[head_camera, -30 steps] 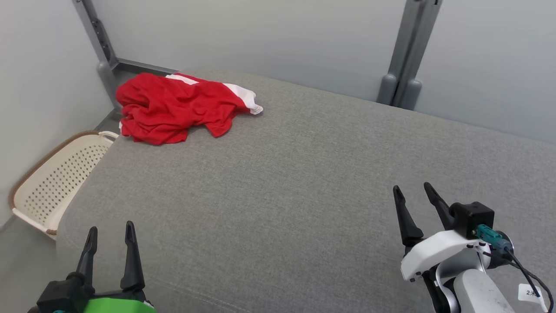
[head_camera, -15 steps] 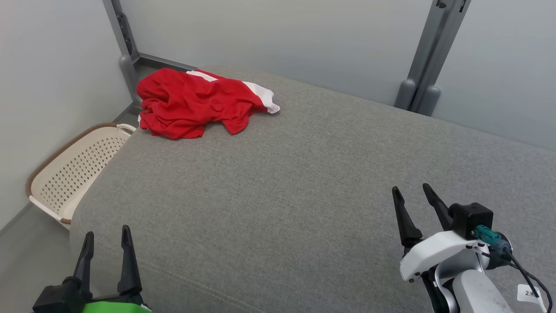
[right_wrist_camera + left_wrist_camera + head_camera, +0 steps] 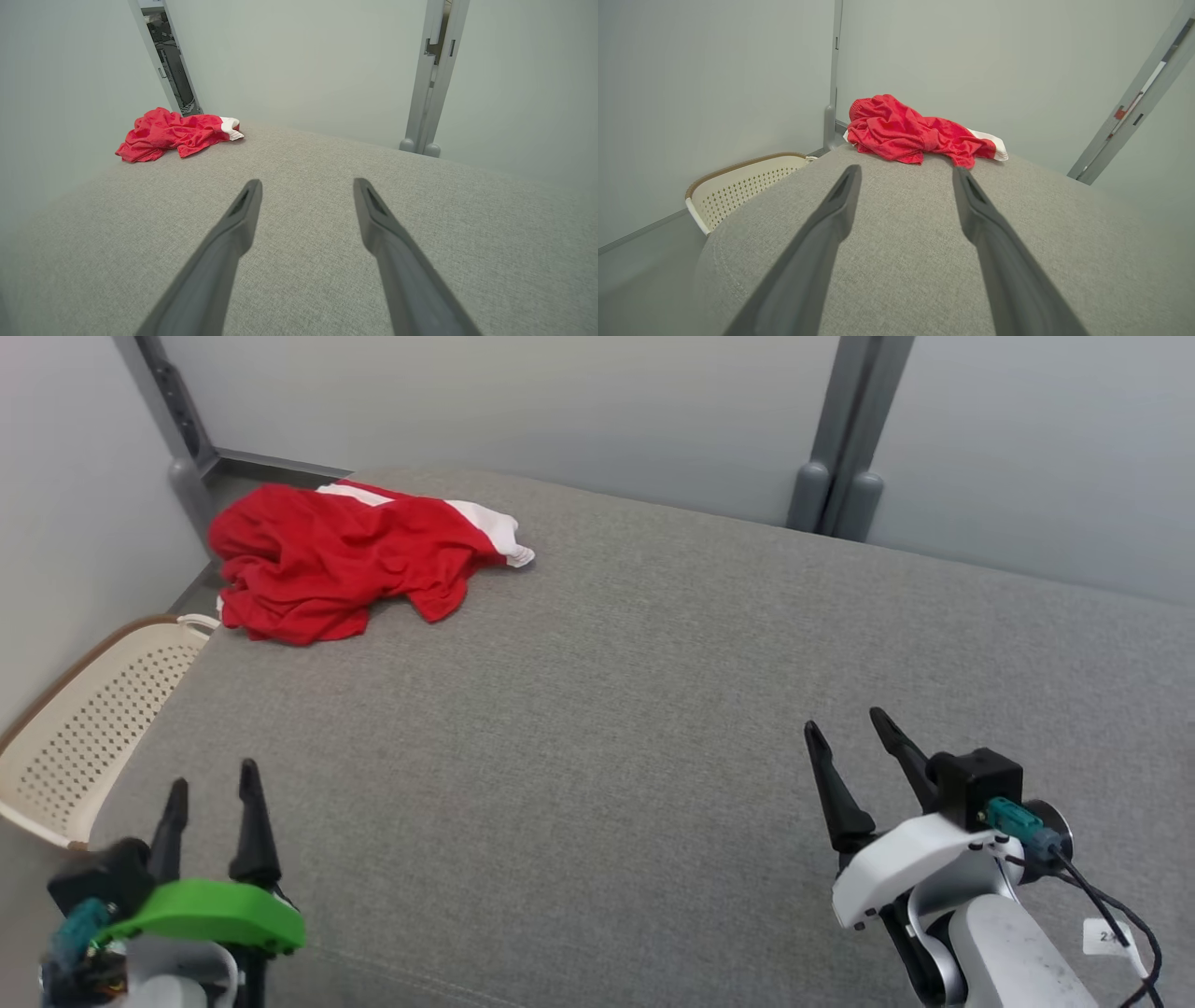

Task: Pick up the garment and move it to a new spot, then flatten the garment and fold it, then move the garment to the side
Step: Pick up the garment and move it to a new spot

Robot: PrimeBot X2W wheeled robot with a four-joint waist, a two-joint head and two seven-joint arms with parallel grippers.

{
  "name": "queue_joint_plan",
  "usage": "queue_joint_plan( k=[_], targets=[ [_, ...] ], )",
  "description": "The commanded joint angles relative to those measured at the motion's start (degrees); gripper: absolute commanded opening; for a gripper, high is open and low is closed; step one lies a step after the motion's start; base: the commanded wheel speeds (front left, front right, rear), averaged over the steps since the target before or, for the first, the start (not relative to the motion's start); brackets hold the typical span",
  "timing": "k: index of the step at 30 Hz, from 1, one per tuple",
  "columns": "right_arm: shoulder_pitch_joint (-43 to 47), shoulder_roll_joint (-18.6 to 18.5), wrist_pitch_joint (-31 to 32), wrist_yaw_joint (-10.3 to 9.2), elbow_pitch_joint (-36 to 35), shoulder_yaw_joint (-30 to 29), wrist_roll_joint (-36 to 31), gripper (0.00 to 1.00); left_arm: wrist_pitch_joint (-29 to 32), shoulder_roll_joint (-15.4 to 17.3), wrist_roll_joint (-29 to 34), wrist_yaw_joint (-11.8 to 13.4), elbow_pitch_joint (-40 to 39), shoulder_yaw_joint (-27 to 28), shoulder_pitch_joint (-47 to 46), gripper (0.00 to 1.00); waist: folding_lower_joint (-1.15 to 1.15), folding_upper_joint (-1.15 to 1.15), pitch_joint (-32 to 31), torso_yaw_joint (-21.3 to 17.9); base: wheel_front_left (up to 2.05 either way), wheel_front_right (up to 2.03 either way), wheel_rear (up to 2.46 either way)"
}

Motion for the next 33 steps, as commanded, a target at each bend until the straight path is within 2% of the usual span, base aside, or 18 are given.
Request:
queue_joint_plan(
  k=[1,9,17,23,29,33],
  targets=[
    [-1.13,-0.35,0.42,-0.09,-0.42,0.74,-0.24,1.0,0.76,1.08,-1.06,0.01,1.76,0.89,-2.49,1.0,0.0,0.0,2.87,-3.97,0.0,0.0,0.0],
    [-6.77,-2.76,2.4,-0.09,-4.15,7.07,-0.25,1.0,5.34,5.65,-5.91,2.22,13.77,5.83,-17.07,1.0,0.0,0.0,11.36,-13.17,0.0,0.0,0.0],
    [-13.55,-4.66,4.28,-0.09,-10.45,12.68,-0.47,1.0,10.86,12.15,-10.95,4.44,18.71,11.22,-28.45,1.0,0.0,0.0,24.09,-21.49,0.0,0.0,0.0],
    [-16.9,-6.28,5.76,-0.09,-16.57,12.29,-1.62,1.0,13.85,17.27,-10.54,5.33,18.97,11.27,-35.68,1.0,0.0,0.0,33.74,-23.01,0.0,0.0,0.0],
    [-18.13,-7.68,7.62,-0.09,-22.34,11.58,-2.72,1.0,16.01,19.63,-9.84,7.85,21.13,10.77,-41.35,1.0,0.0,0.0,40.76,-22.74,0.0,0.0,0.0],
    [-17.29,-7.9,8.06,-0.09,-23.93,10.78,-3.01,1.0,17.01,19.83,-10.36,9.68,23.82,11.1,-43.38,1.0,0.0,0.0,42.37,-22.4,0.0,0.0,0.0]
  ],
)
